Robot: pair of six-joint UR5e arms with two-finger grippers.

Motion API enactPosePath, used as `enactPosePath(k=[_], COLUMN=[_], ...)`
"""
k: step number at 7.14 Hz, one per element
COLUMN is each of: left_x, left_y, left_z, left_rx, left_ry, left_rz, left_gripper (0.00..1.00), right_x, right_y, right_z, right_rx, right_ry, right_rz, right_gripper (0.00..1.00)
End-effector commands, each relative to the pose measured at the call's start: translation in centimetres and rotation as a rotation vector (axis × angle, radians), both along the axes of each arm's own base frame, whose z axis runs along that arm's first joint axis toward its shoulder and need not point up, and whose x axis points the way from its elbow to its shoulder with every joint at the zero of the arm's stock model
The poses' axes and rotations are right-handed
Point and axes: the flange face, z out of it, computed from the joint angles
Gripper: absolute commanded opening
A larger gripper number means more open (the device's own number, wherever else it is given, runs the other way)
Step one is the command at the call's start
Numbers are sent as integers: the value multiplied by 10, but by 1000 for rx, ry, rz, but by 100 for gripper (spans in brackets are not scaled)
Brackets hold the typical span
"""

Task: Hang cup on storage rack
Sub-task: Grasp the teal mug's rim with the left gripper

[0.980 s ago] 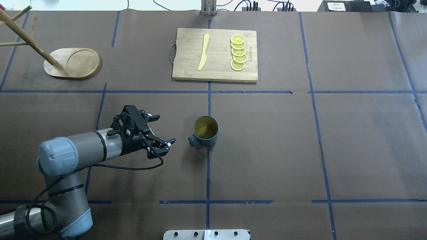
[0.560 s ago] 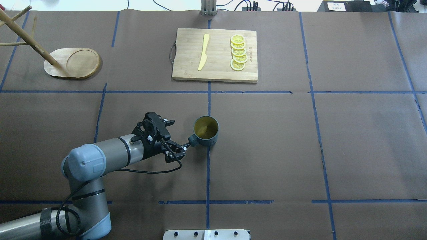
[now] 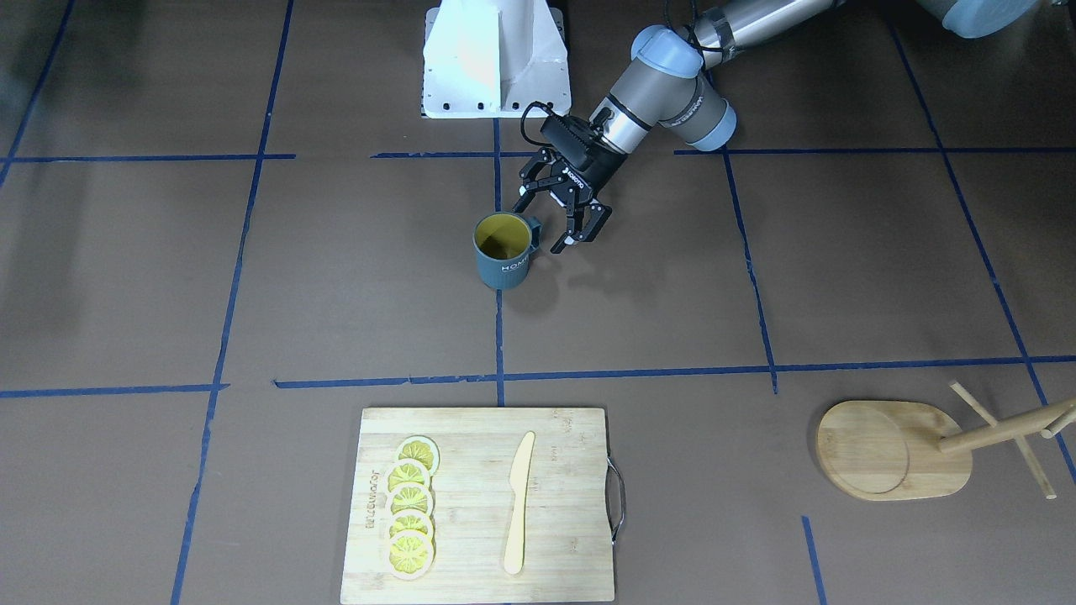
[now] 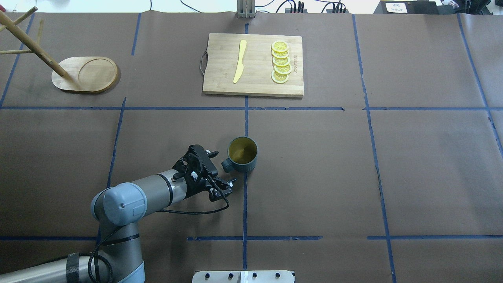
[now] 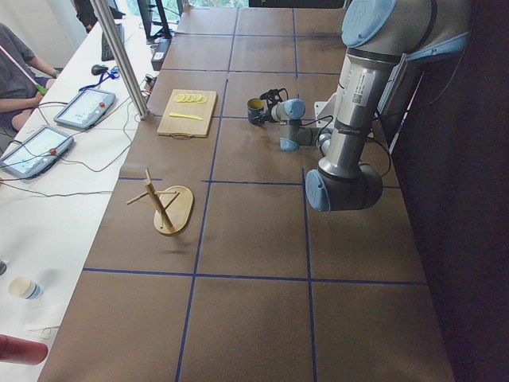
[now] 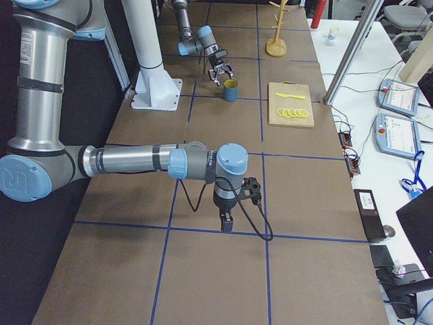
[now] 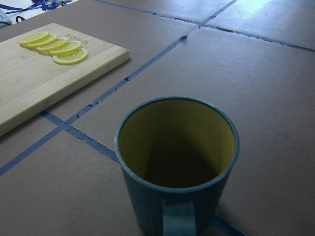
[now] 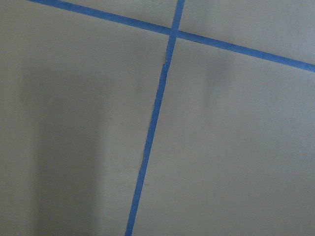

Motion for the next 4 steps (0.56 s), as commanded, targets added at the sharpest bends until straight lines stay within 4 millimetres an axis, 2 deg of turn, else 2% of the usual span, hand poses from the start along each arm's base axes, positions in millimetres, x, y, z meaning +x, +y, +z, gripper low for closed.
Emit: enactPosePath(k=[1,2,4], left_x=[5,4,4], left_y=[1,0,-1], left_z=[-6,-8,-8], left_rx=[-2,-2,-40], left_ry=[11,16,39], left_rz=[6,3,-1], left_gripper=[71,53,27], right_x=[0,0,0], right_y=[-1,-1,-1], right_z=[-1,-1,-1], right_rx=[3,3,3], right_ry=[1,1,1], right_rz=[0,0,0], right_gripper=[100,100,100])
